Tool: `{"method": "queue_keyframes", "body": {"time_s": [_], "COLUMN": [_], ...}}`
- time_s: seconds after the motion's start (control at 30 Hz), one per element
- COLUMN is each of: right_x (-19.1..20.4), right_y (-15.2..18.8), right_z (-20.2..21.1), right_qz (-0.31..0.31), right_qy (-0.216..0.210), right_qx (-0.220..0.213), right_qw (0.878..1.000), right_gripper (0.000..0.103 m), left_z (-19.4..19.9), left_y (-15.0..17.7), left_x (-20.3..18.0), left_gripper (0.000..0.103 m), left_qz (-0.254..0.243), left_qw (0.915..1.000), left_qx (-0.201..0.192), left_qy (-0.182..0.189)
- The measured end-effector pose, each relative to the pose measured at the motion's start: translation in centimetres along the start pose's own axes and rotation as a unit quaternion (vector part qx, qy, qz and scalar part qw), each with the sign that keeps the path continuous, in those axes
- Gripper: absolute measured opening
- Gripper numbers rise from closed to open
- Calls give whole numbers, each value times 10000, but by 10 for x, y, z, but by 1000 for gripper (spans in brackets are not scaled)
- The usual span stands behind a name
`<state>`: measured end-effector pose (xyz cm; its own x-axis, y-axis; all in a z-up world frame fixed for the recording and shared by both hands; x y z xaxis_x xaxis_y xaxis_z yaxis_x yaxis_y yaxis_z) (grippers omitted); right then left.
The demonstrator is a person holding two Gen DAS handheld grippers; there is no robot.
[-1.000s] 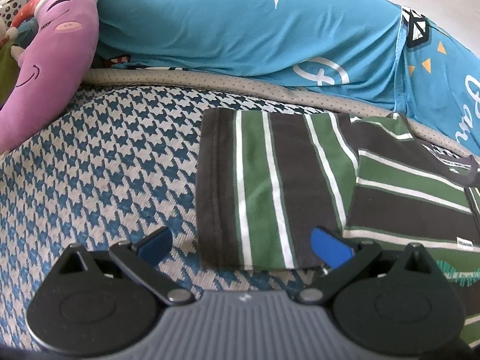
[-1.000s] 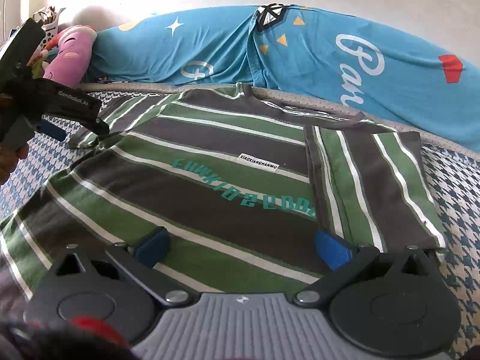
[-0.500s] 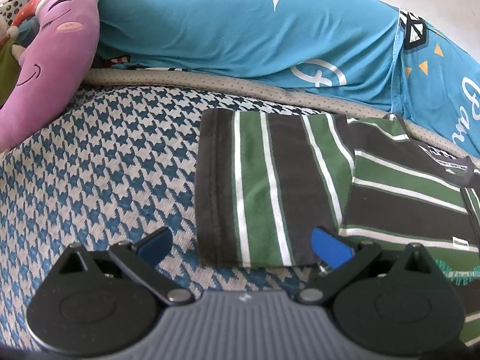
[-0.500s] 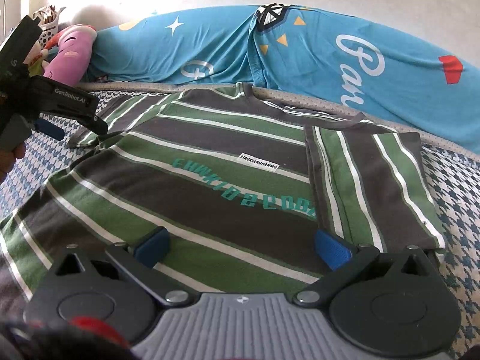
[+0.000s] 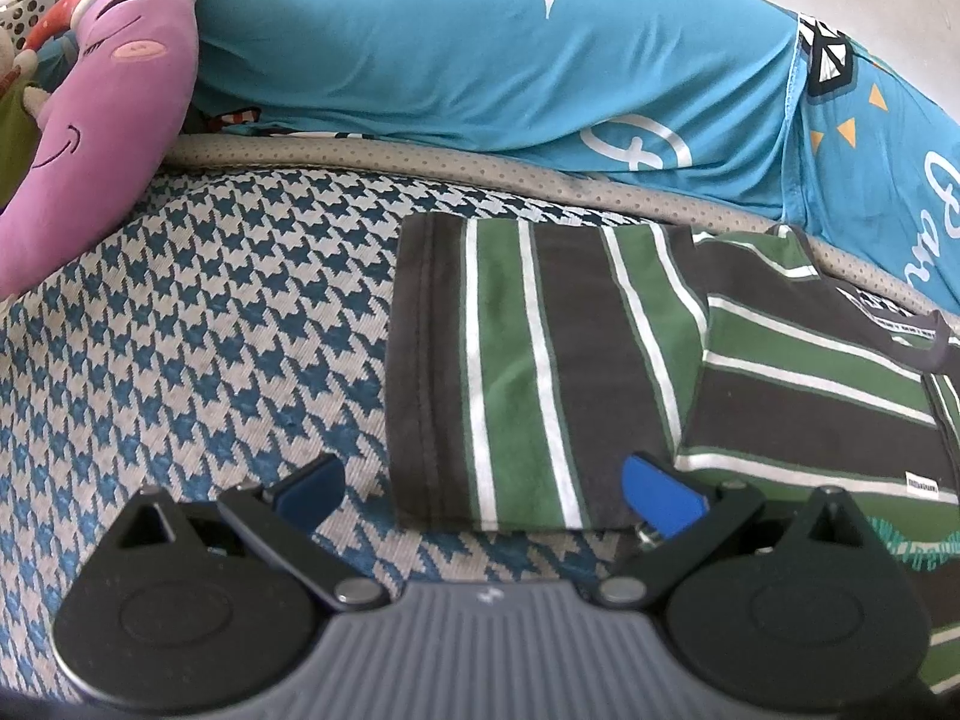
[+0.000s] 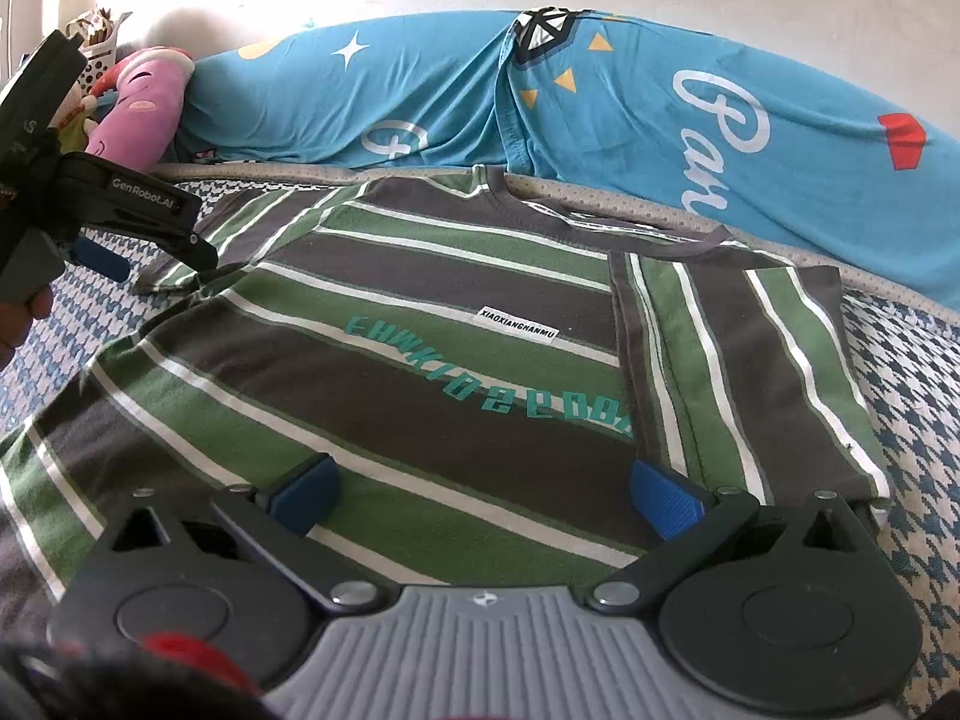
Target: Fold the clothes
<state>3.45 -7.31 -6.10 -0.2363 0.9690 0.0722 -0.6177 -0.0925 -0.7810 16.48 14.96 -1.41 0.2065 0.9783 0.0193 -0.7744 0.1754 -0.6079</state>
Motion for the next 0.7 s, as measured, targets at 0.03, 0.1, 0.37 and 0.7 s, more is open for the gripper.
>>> {"method": "queue_keyframes", "body": {"time_s": [0.03, 0.1, 0.37, 0.7], "right_x": [0, -1, -1, -1], "right_y": [0, -1, 0, 1], "right_z": [0, 1, 1, 4], "right_qz": [-1, -4, 52, -55], "right_qy": [0, -3, 39, 34], "right_qx": [-2, -5, -4, -52], "right_qw": [10000, 10000, 10000, 10000], "right_gripper": [103, 103, 103, 103], "left_z": [0, 1, 2, 1], "left_y": [0, 1, 2, 2], "left_x": [0, -1, -2, -1], "left_gripper": [103, 103, 103, 103], "left_qz": [2, 20, 24, -3], "left_qw": [10000, 10000, 10000, 10000], "left_qx": [0, 3, 5, 18], "left_qy": [-2, -11, -9, 10]}}
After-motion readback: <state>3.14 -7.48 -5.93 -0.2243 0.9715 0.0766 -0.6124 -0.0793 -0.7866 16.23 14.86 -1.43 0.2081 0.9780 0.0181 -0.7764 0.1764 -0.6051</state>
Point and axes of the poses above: each gripper's, at about its wrist camera, not at the fingertips, and z roughly against the way its jaws point, x to its left, y to its underside, the point moved 5 cm from there along -z, roughly the way its jaws point, and after that the axes turned 8 degrees about -z, right-handed, at the moved point
